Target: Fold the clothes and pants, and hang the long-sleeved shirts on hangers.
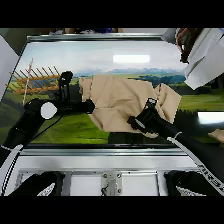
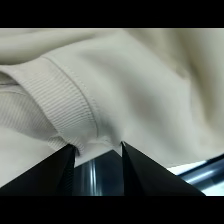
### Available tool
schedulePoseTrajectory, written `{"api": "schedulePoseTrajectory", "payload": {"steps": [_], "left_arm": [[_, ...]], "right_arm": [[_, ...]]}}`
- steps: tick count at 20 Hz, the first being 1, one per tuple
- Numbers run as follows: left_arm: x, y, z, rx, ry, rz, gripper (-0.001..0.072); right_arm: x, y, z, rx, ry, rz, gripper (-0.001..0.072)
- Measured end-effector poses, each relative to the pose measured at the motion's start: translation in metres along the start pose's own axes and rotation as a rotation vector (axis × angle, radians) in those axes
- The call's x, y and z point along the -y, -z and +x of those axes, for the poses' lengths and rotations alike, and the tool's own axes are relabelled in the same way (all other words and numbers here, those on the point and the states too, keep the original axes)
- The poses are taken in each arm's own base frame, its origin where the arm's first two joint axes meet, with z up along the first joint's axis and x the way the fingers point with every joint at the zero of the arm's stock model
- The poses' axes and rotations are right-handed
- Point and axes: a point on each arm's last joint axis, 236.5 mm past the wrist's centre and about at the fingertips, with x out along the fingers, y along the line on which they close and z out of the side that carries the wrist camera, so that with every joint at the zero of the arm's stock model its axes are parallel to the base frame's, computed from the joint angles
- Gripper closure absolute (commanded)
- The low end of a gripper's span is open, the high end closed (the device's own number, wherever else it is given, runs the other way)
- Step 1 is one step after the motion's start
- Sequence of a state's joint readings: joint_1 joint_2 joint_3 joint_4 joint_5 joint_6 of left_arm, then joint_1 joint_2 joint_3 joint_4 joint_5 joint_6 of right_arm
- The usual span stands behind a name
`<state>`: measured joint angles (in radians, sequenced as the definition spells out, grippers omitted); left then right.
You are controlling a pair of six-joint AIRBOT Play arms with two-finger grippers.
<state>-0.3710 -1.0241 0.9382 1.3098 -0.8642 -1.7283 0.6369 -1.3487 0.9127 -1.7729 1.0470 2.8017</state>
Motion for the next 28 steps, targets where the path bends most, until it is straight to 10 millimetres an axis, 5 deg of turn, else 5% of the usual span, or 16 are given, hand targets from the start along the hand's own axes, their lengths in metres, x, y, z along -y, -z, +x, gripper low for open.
{"api": "schedulePoseTrajectory", "payload": {"steps": [3,4,5,10,14,21,28], "left_arm": [[0.000,0.002,0.000,-0.006,-0.001,0.000,0.0024],[0.000,0.002,0.000,-0.008,-0.001,0.000,0.0025],[0.000,0.003,0.000,-0.013,-0.002,0.000,0.0024],[0.000,0.005,0.000,-0.022,-0.003,0.000,0.0025],[0.013,0.011,0.003,-0.035,0.016,0.031,0.0025],[0.072,0.015,0.039,-0.108,0.080,0.143,0.0025],[0.122,0.013,0.072,-0.230,0.104,0.235,0.0025]], "right_arm": [[0.000,0.002,0.006,-0.009,0.012,-0.002,0.0410],[0.003,0.004,0.008,-0.016,0.027,-0.004,0.0488],[0.007,0.005,0.009,-0.022,0.045,-0.006,0.0683],[0.011,0.003,-0.001,-0.014,0.046,-0.117,0.0687],[0.004,-0.003,-0.047,0.031,-0.075,-0.296,0.0687],[0.011,0.007,-0.132,0.114,-0.261,-0.430,0.0687],[0.013,0.036,-0.153,0.109,-0.298,-0.537,0.0687]]}}
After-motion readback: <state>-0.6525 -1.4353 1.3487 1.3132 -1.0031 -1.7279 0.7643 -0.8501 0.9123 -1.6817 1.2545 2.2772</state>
